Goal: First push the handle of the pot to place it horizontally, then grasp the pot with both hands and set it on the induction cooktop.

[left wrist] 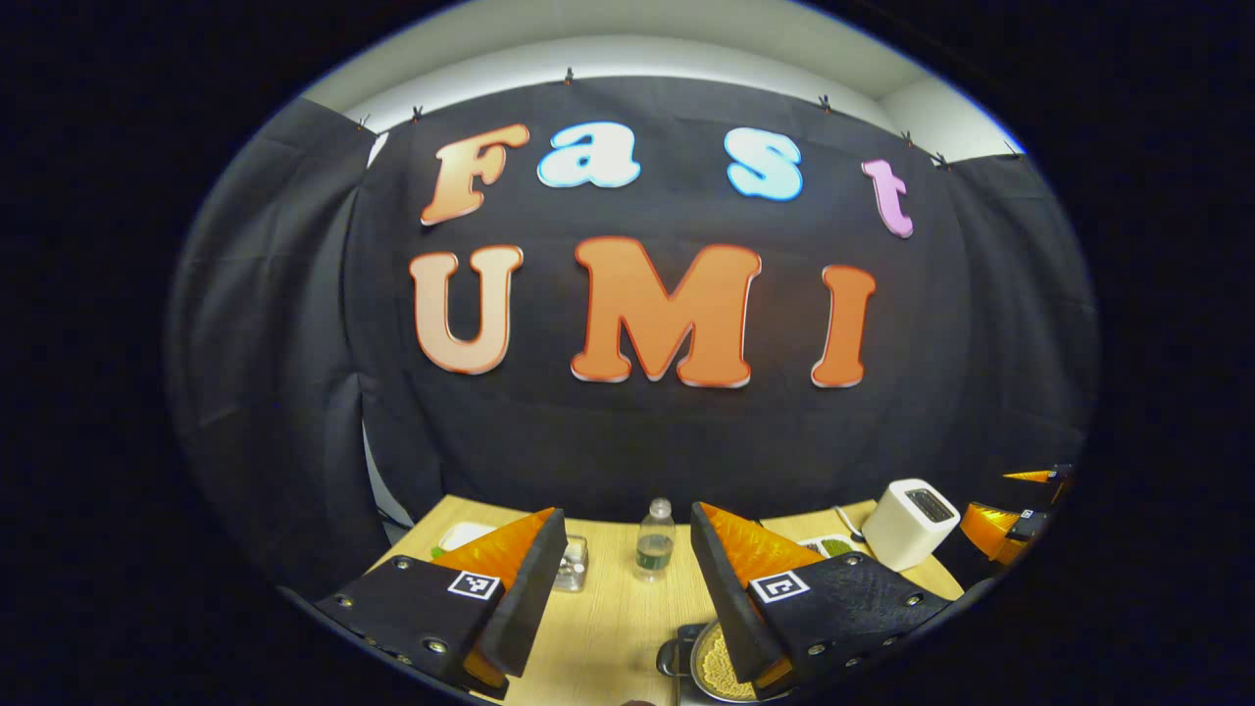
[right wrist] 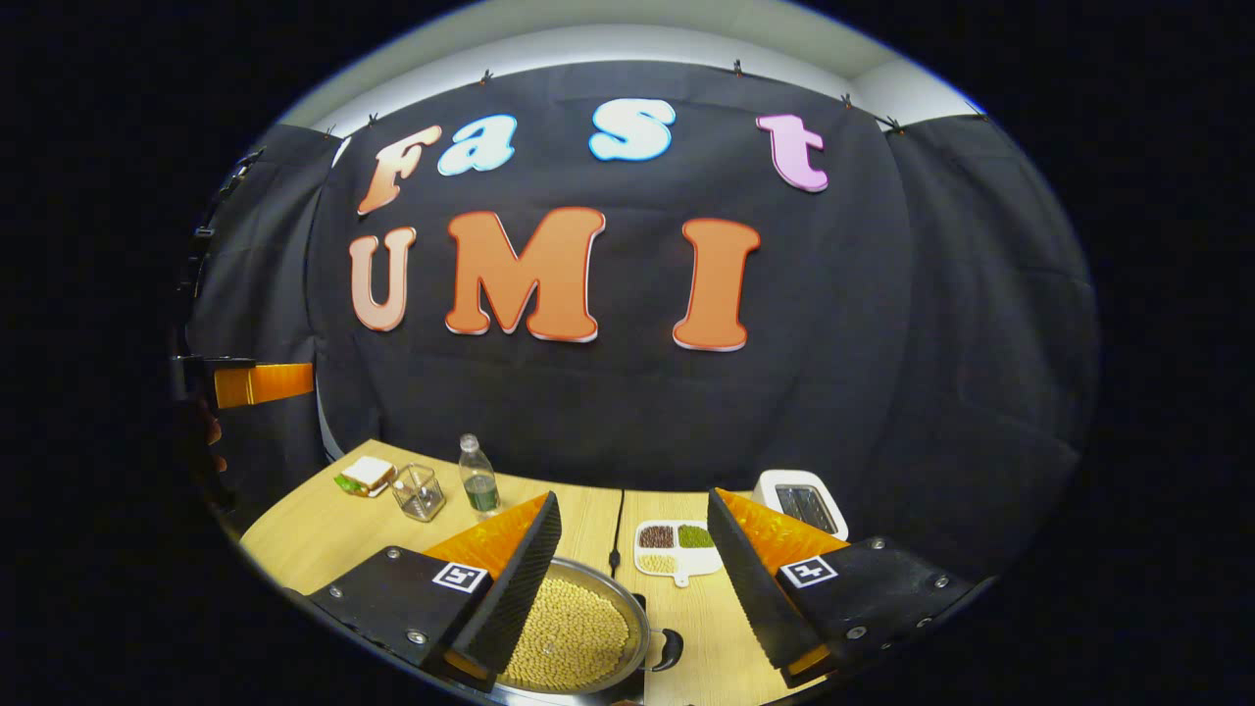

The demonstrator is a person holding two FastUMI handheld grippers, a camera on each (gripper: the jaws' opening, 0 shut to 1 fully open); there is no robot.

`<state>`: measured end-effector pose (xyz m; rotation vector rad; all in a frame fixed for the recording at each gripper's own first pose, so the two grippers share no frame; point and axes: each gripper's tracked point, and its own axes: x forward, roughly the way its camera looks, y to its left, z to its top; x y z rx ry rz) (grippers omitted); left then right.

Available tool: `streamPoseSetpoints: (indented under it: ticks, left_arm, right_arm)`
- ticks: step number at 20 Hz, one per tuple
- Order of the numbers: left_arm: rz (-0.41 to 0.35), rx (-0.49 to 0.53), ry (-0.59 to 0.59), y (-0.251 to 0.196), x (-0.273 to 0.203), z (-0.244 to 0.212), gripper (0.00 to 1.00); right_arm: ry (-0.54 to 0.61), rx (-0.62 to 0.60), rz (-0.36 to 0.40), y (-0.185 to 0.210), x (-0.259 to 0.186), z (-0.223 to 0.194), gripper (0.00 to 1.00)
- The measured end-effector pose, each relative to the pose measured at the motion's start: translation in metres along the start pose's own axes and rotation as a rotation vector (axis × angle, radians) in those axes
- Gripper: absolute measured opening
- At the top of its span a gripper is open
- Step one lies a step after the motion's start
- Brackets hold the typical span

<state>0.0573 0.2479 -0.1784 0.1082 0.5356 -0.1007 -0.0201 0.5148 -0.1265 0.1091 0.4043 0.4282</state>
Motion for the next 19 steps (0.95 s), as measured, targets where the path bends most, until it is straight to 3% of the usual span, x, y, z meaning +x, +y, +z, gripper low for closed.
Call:
streamPoseSetpoints:
  ticks: [5,7,10,11,13,19]
  left_arm:
    - [-0.02,-0.063,-0.21,0.01,-0.031,0.088,0.8]
    - [-0.018,-0.045,-0.307,0.013,-0.051,0.119,0.8]
    - [-0.019,-0.014,-0.447,0.007,-0.083,0.153,0.8]
    - [-0.015,-0.003,-0.481,0.006,-0.09,0.161,0.8]
    - [-0.003,0.009,-0.521,0.006,-0.096,0.172,0.8]
    - [0.02,-0.009,-0.526,0.008,-0.103,0.172,0.79]
  right_arm:
    - [-0.189,0.014,0.035,0.01,-0.035,0.091,0.94]
    - [-0.245,0.013,0.054,0.017,-0.049,0.115,0.89]
    - [-0.323,0.012,0.072,0.021,-0.067,0.143,0.98]
    - [-0.344,0.008,0.07,0.02,-0.071,0.15,0.94]
    - [-0.364,0.003,0.071,0.019,-0.078,0.157,0.97]
    - [-0.491,0.016,0.069,0.005,-0.103,0.187,0.94]
